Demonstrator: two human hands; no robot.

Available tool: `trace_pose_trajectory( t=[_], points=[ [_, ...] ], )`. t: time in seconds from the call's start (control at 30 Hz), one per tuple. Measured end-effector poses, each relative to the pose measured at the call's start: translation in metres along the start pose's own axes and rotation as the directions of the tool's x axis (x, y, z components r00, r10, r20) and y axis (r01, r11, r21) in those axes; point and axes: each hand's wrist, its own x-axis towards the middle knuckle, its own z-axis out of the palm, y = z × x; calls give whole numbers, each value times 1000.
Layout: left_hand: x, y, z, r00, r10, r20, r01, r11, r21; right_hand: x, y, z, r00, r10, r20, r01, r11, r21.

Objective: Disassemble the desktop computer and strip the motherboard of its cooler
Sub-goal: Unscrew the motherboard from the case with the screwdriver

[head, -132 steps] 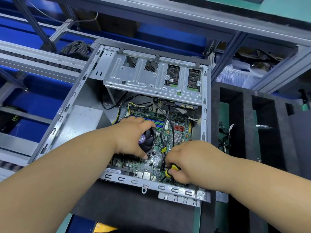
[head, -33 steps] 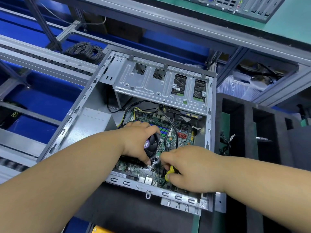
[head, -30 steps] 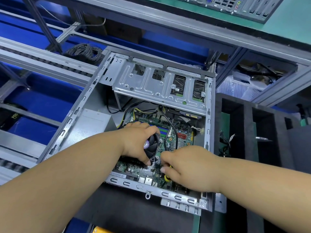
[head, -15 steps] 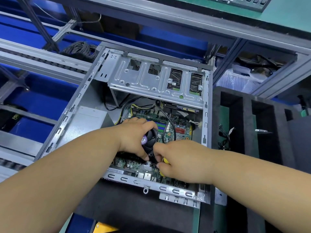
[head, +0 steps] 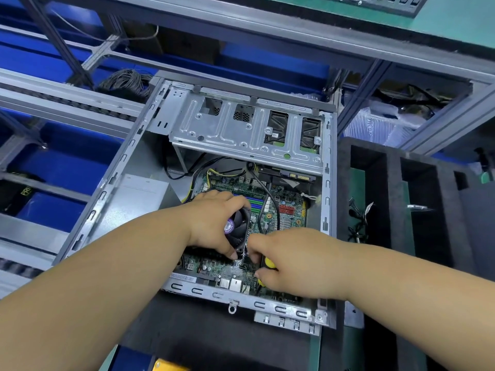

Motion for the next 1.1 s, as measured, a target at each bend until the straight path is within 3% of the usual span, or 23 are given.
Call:
trace_pose_trajectory(
  t=[0.13,0.3,0.57,0.77,0.97,1.1],
  points=[
    [0,0,0,1000,-2,6,2,1000,5,-1,0,-3,1000,-17,18,16,998,58],
    [0,0,-1,1000,1,10,0,1000,-5,2,1,4,1000,-8,12,9,998,-66],
    [1,-1,-1,1000,-5,21,5,1000,-7,2,2,-2,999,-29,-17,30,997,74],
    [0,0,-2,1000,2,18,-1,1000,-17,1,2,3,999,-41,-14,40,998,-46],
    [0,1,-3,1000,2,23,-1,1000,-16,2,3,1,998,-49,-39,50,998,38],
    [0,1,-3,1000,0,23,0,1000,-14,0,2,3,996,-75,-57,76,997,3]
  ],
)
